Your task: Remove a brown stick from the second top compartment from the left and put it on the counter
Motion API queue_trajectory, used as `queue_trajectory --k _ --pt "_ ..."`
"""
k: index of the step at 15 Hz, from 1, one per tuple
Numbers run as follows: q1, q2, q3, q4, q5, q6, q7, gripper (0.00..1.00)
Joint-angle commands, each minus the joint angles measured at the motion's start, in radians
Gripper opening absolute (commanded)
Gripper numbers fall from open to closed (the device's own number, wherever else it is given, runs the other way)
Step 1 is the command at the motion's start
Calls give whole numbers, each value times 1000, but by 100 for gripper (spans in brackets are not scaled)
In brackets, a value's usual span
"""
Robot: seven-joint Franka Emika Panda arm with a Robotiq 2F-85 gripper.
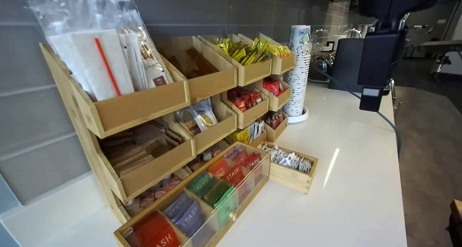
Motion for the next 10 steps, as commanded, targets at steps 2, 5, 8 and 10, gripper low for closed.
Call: queue_trajectory --k 2,5,8,10 --pt "39 6 -33 2 -10 -3 10 100" --pt "39 6 -33 2 -10 -3 10 100" --pt "39 6 -33 2 -10 -3 10 100" --pt "43 45 -56 24 54 44 11 100"
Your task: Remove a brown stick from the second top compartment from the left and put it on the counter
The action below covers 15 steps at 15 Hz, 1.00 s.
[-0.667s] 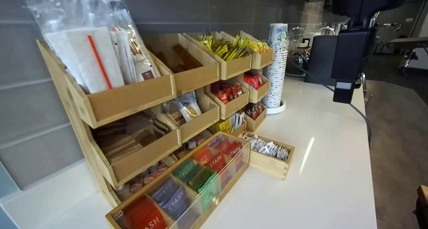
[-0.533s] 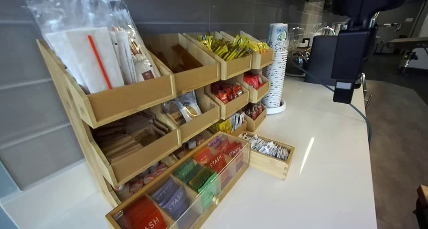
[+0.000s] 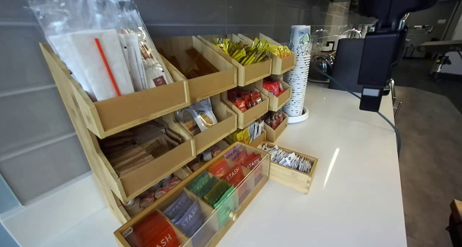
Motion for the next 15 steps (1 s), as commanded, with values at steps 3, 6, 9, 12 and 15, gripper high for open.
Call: queue_trajectory --k 3,6,9,12,15 --pt "31 93 -91 43 146 203 -1 100" --pt "26 142 -125 45 208 384 19 100" --pt "34 176 -154 49 297 526 24 100" --pt "40 187 -175 37 414 641 15 100" --pt "44 193 -189 20 529 747 18 100"
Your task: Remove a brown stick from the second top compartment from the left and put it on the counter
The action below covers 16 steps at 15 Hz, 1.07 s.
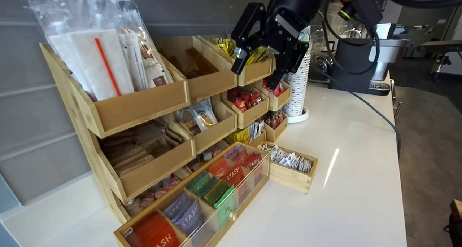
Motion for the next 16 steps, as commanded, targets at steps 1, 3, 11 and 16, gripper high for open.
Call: queue_trajectory --k 1,3,11,16 --pt "27 14 -33 -5 153 114 10 100" --pt "34 21 -39 -14 246 186 0 100" --pt "24 29 -40 0 167 174 0 100" --pt "27 77 -54 10 240 271 15 100"
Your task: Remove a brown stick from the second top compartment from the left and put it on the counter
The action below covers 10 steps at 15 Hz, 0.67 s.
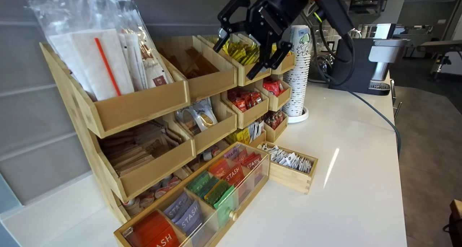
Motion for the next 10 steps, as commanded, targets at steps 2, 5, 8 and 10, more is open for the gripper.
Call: queue_trajectory --k 2,5,8,10 --pt "20 47 -21 24 119 43 -9 100" --pt "16 47 -30 39 223 8 -57 100" --pt "10 50 -40 54 329 17 -82 100" --pt "8 66 -46 67 392 31 -95 100"
